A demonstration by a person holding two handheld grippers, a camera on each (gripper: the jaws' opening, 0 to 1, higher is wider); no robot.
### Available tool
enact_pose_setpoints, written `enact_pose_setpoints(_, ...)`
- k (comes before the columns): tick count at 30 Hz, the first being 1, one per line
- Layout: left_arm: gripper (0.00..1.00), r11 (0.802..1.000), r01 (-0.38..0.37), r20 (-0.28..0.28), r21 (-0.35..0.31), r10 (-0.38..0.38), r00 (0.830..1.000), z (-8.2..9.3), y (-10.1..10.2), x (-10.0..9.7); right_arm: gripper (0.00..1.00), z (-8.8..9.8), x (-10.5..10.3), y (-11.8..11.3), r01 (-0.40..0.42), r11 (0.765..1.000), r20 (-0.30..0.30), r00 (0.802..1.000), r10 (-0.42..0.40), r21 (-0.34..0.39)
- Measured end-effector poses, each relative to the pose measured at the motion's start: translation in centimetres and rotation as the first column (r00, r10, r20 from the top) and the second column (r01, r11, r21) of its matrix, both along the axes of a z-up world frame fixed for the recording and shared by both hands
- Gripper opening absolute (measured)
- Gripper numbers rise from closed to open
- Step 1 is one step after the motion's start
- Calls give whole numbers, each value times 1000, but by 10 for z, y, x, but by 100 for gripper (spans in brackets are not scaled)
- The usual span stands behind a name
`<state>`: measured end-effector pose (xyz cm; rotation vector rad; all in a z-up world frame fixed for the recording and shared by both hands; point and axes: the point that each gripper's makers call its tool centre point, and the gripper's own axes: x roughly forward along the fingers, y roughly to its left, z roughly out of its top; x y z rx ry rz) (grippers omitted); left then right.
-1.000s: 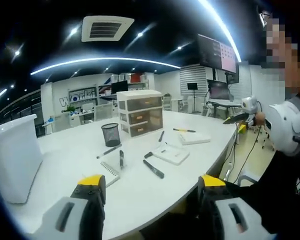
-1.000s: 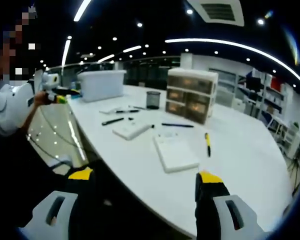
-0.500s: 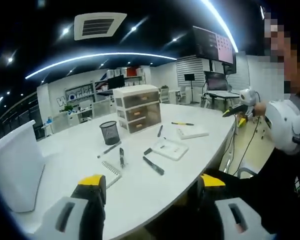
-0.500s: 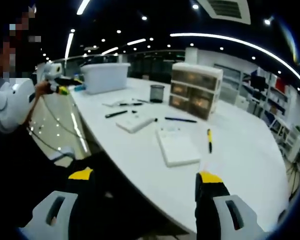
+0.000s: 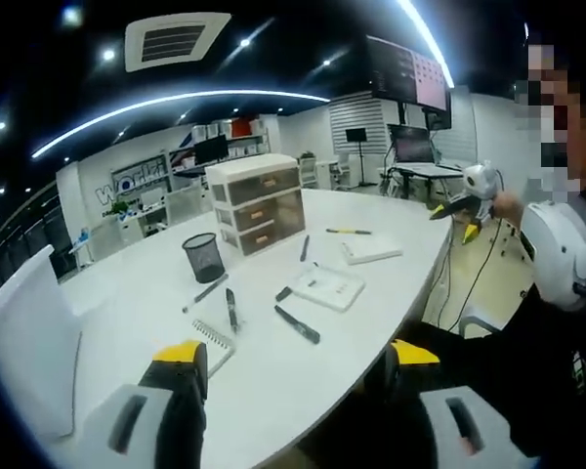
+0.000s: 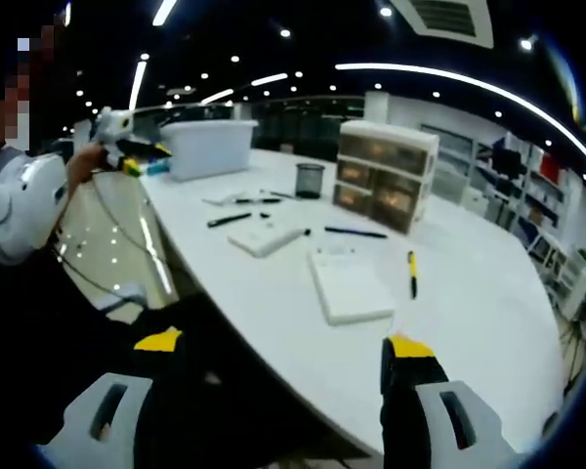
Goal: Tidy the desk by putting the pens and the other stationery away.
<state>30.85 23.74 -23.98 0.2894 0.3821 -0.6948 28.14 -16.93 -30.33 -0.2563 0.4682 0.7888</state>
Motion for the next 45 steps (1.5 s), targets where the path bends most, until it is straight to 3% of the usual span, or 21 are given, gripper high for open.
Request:
enact_pose_setpoints(14, 73, 996, 75, -53, 53, -72, 996, 0, -23, 31, 77, -5, -3, 0, -6, 1000, -1, 1000, 6, 0)
enact_pose_setpoints(21, 73, 992, 100, -108, 81, -91, 990, -5, -34, 56, 77, -12, -2, -2, -3, 1000, -13, 1000, 3, 4)
enact_pose_setpoints(45, 72, 987, 94, -277, 130, -54, 959, -33, -55, 144, 76, -26, 8, -10, 1, 1000, -50, 999, -1, 6)
